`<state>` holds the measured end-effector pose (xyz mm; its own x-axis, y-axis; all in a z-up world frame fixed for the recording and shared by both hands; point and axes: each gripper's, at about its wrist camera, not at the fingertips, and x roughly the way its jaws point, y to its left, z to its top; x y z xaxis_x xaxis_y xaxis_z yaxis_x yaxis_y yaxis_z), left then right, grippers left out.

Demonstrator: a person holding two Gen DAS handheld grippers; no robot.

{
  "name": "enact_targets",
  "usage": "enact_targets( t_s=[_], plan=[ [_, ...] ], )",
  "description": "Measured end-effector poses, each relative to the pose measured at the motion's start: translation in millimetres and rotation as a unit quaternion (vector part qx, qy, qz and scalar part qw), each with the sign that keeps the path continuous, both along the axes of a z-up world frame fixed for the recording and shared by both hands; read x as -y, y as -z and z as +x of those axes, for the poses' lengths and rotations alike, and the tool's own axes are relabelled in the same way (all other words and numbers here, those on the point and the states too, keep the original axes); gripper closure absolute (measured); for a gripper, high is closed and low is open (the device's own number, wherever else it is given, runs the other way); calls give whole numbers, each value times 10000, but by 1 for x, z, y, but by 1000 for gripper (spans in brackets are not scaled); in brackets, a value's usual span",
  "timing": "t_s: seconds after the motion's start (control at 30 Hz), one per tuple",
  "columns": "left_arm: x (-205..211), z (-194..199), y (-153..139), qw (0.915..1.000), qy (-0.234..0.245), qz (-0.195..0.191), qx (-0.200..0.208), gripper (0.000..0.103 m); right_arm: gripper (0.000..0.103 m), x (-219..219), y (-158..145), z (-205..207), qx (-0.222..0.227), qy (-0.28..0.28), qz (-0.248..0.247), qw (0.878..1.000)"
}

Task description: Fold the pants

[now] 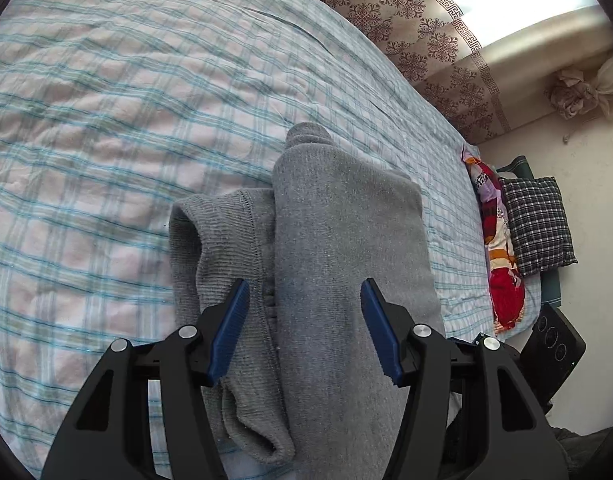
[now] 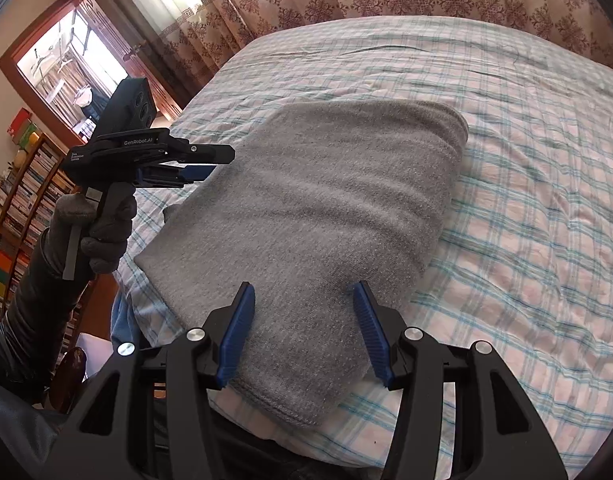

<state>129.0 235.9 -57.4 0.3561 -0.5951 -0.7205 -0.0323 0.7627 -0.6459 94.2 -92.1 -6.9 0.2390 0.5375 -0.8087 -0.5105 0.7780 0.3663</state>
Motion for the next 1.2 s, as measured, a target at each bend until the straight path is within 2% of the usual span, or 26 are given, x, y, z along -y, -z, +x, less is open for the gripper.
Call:
enact_targets(
  t_s=[0.13,0.23,0.27,0.3,0.4,0.47,0.6,0.7,0.83,0.93,1.03,1.07,1.13,1.2],
  plan=[
    [9,-1,3,9992,205,-330,12,44,50,-3,1,1,-15,24,-8,10000],
    [17,2,13,9992,272,-242,-132,45,50,-5,1,1,-3,18,-22,10000],
    [18,3,17,9992,261,-223,-183,54,50,-5,1,1,0,22,-24,10000],
    [19,3,19,9993,259,-173,-205,72,50,-5,0,1,2,28,-21,10000],
    [19,1,7,9995,256,-176,0,88,50,-3,0,2,21,65,-15,10000],
    [17,-2,-11,9993,244,-100,256,89,50,-2,-2,2,45,90,-9,9999],
    [8,-5,-45,9974,211,114,678,89,50,-3,-8,6,132,113,56,9998],
    [-9,-7,-54,9963,88,321,794,89,50,-9,-14,10,225,80,111,9997],
    [-32,-7,-35,9978,-94,368,535,89,50,-27,-10,12,212,-176,118,9996],
    [-39,-10,-8,9988,-199,360,266,88,50,-46,9,8,58,-475,-211,9986],
    [-40,-15,10,9984,-365,408,126,73,50,-51,25,12,-225,-534,-371,9976],
    [-40,-15,12,9980,-410,468,98,65,50,-50,27,14,-280,-515,-350,9977],
    [-42,-16,10,9974,-479,535,105,58,50,-50,25,15,-268,-555,-363,9974],
    [-44,-18,-3,9947,-575,823,206,53,50,-50,19,17,-155,-592,-380,9974]
  ],
)
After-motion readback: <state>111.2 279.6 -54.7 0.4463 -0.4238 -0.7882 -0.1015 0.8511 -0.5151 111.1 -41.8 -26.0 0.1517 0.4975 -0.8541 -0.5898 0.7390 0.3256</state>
